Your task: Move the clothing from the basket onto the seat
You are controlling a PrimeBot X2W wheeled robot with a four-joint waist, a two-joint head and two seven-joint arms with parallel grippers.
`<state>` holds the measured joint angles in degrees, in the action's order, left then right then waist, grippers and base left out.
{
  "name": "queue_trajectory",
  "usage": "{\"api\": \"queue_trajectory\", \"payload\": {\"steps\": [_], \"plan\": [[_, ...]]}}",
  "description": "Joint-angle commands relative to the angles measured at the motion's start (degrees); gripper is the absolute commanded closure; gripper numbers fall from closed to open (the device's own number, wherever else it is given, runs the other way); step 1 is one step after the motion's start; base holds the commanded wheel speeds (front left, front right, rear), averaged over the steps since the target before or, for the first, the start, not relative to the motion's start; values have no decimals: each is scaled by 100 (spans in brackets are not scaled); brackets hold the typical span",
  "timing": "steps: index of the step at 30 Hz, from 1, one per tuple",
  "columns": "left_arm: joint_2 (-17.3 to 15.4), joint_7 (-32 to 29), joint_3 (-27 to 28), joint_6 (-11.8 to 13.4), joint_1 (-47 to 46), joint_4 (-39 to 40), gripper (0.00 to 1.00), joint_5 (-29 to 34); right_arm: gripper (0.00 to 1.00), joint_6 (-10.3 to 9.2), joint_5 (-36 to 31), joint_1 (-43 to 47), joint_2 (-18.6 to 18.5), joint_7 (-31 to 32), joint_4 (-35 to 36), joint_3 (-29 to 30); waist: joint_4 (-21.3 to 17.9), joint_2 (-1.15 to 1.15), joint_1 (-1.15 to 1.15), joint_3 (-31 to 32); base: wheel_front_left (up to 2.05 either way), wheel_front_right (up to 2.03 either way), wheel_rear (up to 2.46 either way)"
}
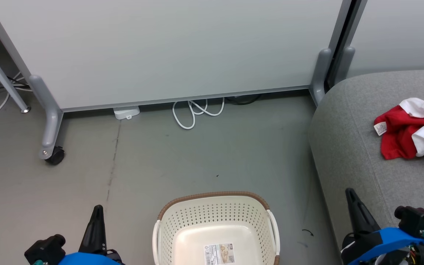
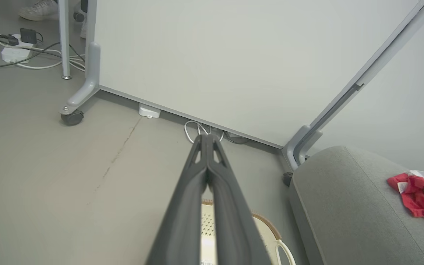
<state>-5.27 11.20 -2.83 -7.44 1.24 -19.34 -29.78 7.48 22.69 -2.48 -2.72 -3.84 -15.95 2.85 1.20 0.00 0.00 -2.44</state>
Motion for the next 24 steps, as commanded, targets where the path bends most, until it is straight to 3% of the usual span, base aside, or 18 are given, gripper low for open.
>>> {"api": "queue_trajectory", "payload": {"steps": [1, 24], "plan": [[-22, -54, 59, -1, -189, 118, 100, -255, 100, 0, 294, -114, -13, 30, 109, 27, -1, 0, 0, 4, 0, 0, 0], [44, -566, 317, -3, -377, 256, 100, -2101, 100, 1, 2330, -211, -16, 334, 150, 129, -26, 0, 0, 50, 0, 0, 0]]}}
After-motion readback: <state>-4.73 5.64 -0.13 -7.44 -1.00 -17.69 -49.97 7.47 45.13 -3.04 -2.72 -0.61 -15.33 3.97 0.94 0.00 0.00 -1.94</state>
